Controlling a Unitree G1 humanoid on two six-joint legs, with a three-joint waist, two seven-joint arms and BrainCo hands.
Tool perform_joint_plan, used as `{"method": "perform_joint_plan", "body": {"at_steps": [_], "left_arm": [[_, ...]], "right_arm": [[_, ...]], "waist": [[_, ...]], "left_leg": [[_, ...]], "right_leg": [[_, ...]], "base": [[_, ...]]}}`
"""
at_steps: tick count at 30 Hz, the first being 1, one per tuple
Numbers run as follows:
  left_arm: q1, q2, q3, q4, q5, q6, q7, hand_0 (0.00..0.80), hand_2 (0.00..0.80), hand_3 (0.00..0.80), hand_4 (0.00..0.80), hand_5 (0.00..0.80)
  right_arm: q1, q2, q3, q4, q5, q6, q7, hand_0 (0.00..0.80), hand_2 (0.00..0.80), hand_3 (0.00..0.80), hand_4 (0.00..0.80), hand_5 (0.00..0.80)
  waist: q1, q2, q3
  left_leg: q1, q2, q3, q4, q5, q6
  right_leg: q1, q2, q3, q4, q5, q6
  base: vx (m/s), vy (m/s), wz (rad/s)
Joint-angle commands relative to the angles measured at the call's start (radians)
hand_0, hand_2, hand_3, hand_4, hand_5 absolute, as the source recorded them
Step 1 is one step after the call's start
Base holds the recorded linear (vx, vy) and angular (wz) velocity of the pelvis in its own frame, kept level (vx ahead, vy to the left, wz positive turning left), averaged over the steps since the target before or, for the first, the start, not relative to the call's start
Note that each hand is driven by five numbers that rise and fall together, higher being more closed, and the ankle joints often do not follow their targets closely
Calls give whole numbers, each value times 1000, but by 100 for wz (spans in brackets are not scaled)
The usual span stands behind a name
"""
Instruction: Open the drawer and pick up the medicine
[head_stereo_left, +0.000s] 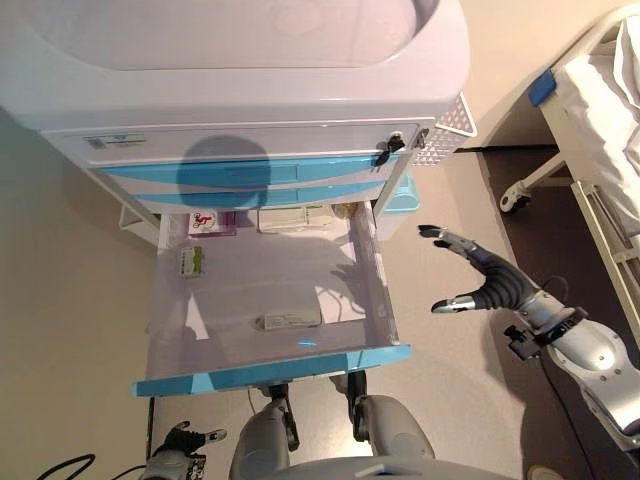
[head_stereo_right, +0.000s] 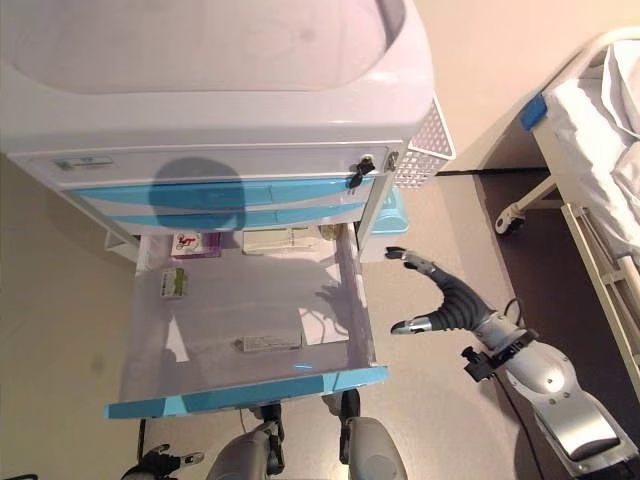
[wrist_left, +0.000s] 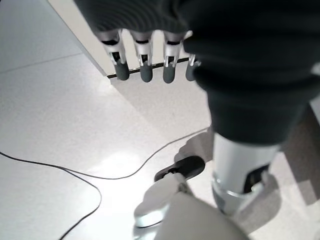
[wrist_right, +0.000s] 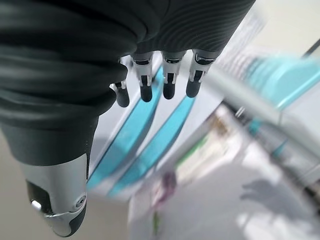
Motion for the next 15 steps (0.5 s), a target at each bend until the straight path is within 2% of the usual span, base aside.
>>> {"method": "perform_joint_plan", "body": {"at_steps": [1,6,11,12,15], "left_arm": [[-20,24,11,11,23,3,10,0,0,0,0,0],[-21,24,-5,-1,20,-1,23,0,0,0,0,0],[-35,20,-35,-6,19,5,51,0,0,0,0,0],[-35,21,-35,-6,19,5,51,0,0,0,0,0],[-39,12,-57,-14,17,9,67,0,0,0,0,0]], "right_arm": [[-84,19,23,-24,-24,-34,-17,0,0,0,0,0],[-171,61,121,36,-127,-16,-50,0,0,0,0,0],[-287,182,254,154,-283,23,-98,0,0,0,0,0],[-289,184,256,156,-284,22,-99,0,0,0,0,0],[-333,259,324,273,-392,54,-126,0,0,0,0,0]], "waist": [[44,-41,19],[66,-34,33],[97,-25,53],[95,-26,53],[110,-20,62]], "left_leg": [[-23,-42,-32,9,-3,-8],[-29,-43,-60,-6,14,-9],[-39,-48,-102,-28,36,-9],[-40,-48,-103,-28,36,-9],[-44,-50,-123,-30,39,-9]], "right_leg": [[-29,-56,12,-110,189,79],[-25,-60,-16,-108,187,77],[-23,-68,-60,-98,177,74],[-22,-68,-61,-97,177,74],[-21,-73,-81,-88,167,71]], "base": [[-16,-27,29],[-17,-34,25],[3,-24,32],[14,-18,29],[13,-18,23]]}}
